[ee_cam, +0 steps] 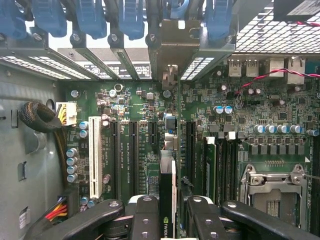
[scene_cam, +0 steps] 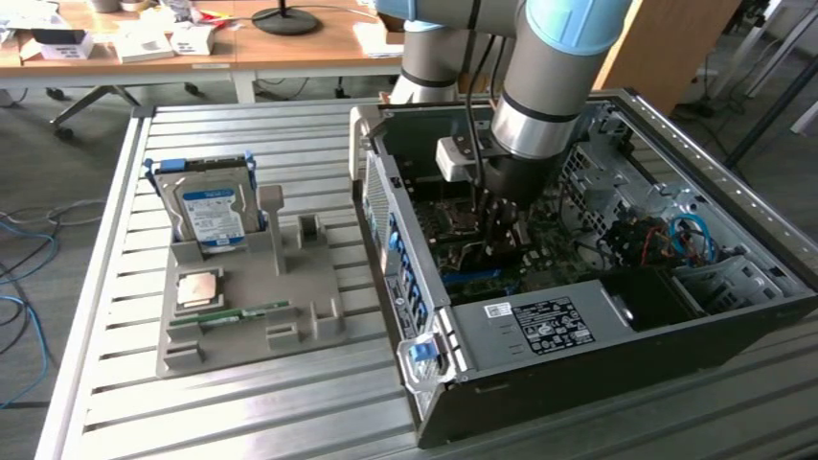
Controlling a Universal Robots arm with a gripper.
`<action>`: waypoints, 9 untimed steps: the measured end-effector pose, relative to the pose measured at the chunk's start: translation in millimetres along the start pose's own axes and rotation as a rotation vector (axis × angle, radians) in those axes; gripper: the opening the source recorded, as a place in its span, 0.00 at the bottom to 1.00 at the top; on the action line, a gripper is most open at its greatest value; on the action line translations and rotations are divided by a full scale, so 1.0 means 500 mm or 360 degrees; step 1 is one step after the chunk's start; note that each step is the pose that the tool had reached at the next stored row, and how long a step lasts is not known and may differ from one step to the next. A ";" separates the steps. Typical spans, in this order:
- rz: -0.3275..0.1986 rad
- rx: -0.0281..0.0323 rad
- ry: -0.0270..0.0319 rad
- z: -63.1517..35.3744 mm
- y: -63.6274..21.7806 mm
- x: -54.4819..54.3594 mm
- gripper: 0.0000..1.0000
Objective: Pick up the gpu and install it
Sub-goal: 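Insert the gpu into the slot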
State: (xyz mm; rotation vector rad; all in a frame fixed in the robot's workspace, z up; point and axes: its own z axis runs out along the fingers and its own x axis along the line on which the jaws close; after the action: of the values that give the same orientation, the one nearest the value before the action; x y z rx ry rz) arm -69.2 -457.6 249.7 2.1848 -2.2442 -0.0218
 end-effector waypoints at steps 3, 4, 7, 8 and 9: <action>0.0000 -0.00001 0.00001 0.000 0.000 0.000 0.26; 0.0000 0.00001 -0.00003 0.001 0.000 0.000 0.26; 0.0000 -0.00001 0.00002 0.002 0.000 0.000 0.26; 0.0000 -0.00001 0.00001 0.002 0.000 0.000 0.26; 0.0000 -0.00001 0.00000 0.002 0.000 0.000 0.26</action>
State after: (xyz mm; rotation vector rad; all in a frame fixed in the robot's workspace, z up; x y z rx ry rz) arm -69.2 -457.7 248.9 2.1848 -2.2442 -0.0219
